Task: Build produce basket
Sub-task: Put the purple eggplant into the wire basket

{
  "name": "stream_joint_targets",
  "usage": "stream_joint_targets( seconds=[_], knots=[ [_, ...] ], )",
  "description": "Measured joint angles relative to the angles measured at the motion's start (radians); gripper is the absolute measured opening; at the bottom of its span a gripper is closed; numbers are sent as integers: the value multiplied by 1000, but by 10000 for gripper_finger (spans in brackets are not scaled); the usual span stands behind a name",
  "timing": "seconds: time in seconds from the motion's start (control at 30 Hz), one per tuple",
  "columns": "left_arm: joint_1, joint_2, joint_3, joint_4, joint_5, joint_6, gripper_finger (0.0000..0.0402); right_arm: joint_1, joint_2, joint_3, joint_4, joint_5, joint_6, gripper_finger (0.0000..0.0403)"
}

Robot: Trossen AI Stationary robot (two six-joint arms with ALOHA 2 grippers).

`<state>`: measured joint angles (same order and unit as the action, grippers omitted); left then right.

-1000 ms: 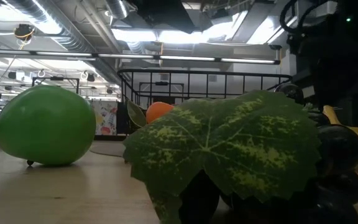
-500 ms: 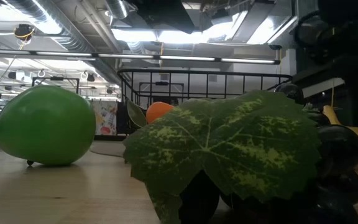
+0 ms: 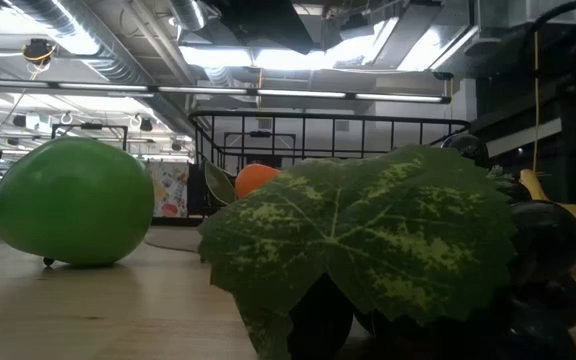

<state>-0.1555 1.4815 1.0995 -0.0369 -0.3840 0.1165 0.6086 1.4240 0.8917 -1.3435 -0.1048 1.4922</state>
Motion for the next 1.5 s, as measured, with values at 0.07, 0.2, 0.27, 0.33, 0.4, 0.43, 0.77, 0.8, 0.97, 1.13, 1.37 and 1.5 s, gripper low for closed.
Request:
stream_joint_targets(
  seconds=[0.07, 0.2, 0.27, 0.33, 0.4, 0.43, 0.77, 0.8, 0.97, 1.13, 1.37, 1.5],
  knots=[
    [0, 0, 0, 0, 0, 0, 69, 23, 0, 0, 46, -9, -2, 139],
    [0, 0, 0, 0, 0, 0, 69, 37, 0, 0, 157, -5, -3, 139],
    [0, 0, 0, 0, 0, 0, 69, 37, 0, 0, 199, 27, -3, 139],
    [0, 0, 0, 0, 0, 0, 69, 31, 0, 0, 229, 77, -12, 139],
    [0, 0, 0, 0, 0, 0, 69, 23, 0, 0, 247, 165, -52, 139],
    [0, 0, 0, 0, 0, 0, 69, 19, 0, 2, 249, 205, -85, 139],
    [0, 0, 0, 0, 0, 0, 69, 25, -129, 250, -100, 475, -173, 139],
    [0, 0, 0, 0, 0, 0, 69, 34, -151, 276, -115, 534, -191, 139],
    [0, 0, 0, 0, 0, 0, 69, 81, -234, 320, -58, 832, -267, 139],
    [0, 0, 0, 0, 0, -1, 69, 93, -247, 320, 2, 856, -264, 139],
    [0, 0, 0, -1, 0, -2, 69, 92, -229, 320, 7, 821, -266, 139],
    [0, 0, 0, -1, 0, -1, 69, 83, -229, 319, 18, 786, -251, 139]
  ],
)
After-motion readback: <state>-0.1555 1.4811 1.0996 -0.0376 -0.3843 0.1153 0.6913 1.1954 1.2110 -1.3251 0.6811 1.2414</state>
